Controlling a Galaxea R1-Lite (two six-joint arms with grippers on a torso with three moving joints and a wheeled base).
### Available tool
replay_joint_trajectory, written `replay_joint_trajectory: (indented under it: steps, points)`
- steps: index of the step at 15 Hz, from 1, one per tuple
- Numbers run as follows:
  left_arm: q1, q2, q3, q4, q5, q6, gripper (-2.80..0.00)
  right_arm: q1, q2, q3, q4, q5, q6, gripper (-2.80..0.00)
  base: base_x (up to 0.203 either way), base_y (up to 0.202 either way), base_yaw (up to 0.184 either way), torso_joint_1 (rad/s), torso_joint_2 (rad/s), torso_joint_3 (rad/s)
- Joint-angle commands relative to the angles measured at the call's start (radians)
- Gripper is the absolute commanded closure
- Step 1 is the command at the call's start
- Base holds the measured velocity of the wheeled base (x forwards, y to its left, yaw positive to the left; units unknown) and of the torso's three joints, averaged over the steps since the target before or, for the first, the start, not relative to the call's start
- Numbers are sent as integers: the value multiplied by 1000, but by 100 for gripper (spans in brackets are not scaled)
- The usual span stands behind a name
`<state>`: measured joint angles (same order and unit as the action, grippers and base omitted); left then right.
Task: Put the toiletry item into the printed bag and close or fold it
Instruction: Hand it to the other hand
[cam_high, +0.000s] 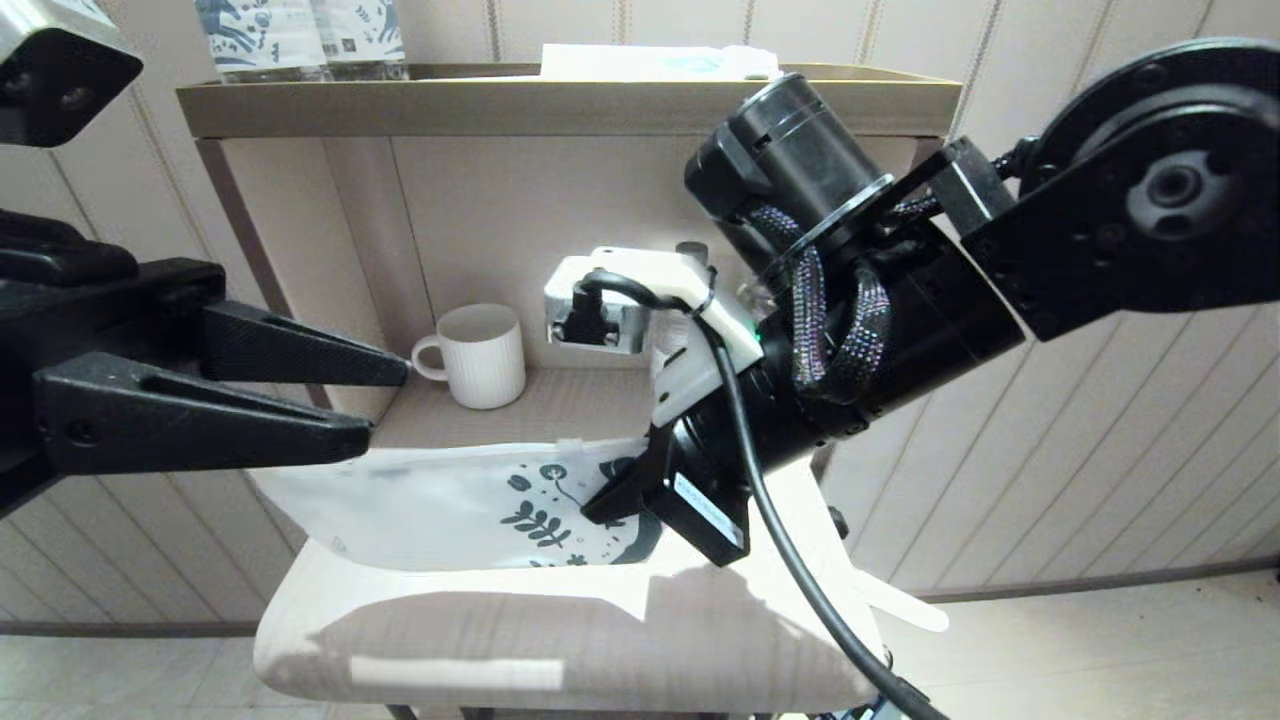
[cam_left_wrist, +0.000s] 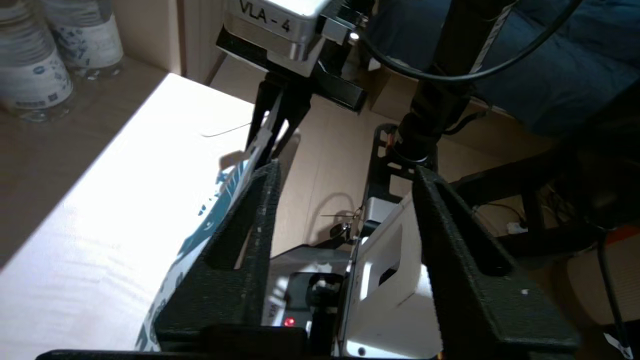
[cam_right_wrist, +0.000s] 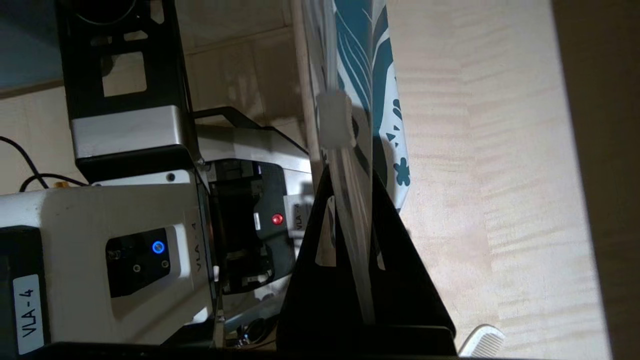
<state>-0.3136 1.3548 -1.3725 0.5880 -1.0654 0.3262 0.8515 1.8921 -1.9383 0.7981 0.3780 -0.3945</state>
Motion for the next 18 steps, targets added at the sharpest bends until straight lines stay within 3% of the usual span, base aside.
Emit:
replay_joint_trajectory:
  steps: [1,6,8,18]
  points:
    - [-3,38,-33,15,19,4,-280,-5,5,1,0,40,2,0,0,0,0,0,0,0]
    - [-33,75,-34,9,28,18,-280,-3,19,1,-88,187,43,0,0,0,0,0,0,0]
    - [-50,89,-23,8,20,50,-280,-5,18,1,-88,201,43,0,0,0,0,0,0,0]
    - [-95,168,-10,-80,15,58,-280,-19,16,5,-88,243,59,0,0,0,0,0,0,0]
